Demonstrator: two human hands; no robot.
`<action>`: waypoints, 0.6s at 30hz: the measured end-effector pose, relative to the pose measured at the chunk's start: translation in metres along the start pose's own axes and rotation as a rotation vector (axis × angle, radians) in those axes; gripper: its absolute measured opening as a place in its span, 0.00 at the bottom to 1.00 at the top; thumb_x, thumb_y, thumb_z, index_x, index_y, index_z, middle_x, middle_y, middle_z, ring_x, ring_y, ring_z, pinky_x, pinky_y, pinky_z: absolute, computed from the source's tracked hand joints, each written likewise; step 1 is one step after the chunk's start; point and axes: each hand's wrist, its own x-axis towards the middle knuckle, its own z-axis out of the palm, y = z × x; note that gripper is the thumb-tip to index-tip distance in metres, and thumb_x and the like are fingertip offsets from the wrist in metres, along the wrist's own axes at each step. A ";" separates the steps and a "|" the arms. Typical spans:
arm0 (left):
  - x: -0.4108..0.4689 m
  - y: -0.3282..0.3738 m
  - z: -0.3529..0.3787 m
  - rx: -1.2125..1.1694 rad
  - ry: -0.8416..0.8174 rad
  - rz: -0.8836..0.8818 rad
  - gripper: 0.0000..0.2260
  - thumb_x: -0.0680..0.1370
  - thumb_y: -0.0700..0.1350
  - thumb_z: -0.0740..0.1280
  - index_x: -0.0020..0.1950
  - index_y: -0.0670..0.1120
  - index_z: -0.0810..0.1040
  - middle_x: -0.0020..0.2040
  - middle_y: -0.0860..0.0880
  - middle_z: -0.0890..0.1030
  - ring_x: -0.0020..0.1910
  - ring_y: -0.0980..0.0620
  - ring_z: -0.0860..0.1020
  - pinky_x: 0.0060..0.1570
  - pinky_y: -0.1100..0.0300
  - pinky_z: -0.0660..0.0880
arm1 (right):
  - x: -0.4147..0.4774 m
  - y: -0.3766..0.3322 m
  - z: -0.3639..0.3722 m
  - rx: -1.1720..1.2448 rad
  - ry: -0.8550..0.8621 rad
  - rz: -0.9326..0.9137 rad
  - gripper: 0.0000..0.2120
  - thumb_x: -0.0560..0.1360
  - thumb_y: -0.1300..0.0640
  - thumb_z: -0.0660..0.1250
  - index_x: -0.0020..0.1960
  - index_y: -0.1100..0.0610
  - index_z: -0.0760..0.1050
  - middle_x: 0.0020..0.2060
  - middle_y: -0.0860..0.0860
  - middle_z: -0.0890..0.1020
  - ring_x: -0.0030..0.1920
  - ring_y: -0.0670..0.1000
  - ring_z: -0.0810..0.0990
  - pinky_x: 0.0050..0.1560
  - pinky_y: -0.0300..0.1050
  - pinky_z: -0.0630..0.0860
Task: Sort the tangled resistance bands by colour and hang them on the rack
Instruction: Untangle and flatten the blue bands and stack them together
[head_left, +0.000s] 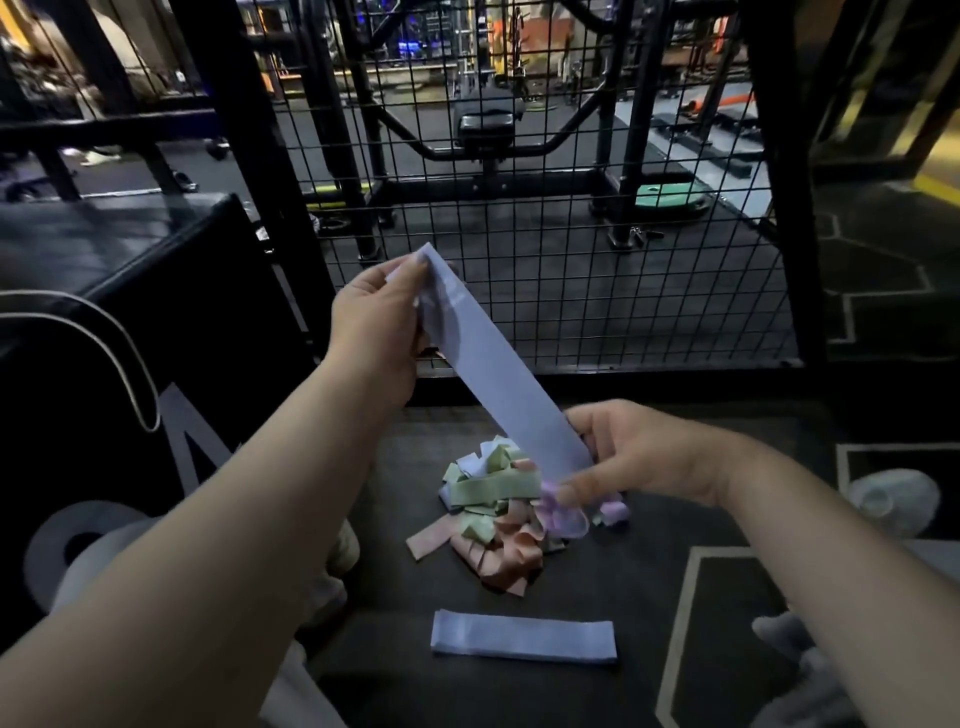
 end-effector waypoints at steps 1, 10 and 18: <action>0.001 0.002 -0.002 0.014 0.020 0.016 0.08 0.81 0.44 0.69 0.56 0.41 0.82 0.50 0.41 0.85 0.43 0.47 0.82 0.41 0.54 0.80 | -0.001 0.004 0.001 0.004 0.002 0.007 0.23 0.72 0.65 0.76 0.65 0.60 0.75 0.52 0.59 0.85 0.54 0.61 0.84 0.52 0.55 0.81; 0.007 -0.004 -0.037 0.058 0.193 0.056 0.04 0.81 0.44 0.68 0.50 0.45 0.81 0.44 0.46 0.83 0.40 0.49 0.83 0.40 0.55 0.82 | -0.003 0.052 -0.024 0.169 0.409 0.043 0.16 0.73 0.58 0.74 0.57 0.64 0.78 0.41 0.58 0.85 0.41 0.59 0.81 0.47 0.58 0.74; 0.015 -0.093 -0.072 0.303 0.304 -0.242 0.11 0.78 0.37 0.66 0.36 0.45 0.77 0.32 0.45 0.74 0.29 0.49 0.72 0.26 0.65 0.70 | 0.035 0.088 -0.038 0.472 0.718 0.147 0.06 0.82 0.62 0.63 0.46 0.58 0.73 0.33 0.54 0.75 0.31 0.48 0.74 0.25 0.37 0.72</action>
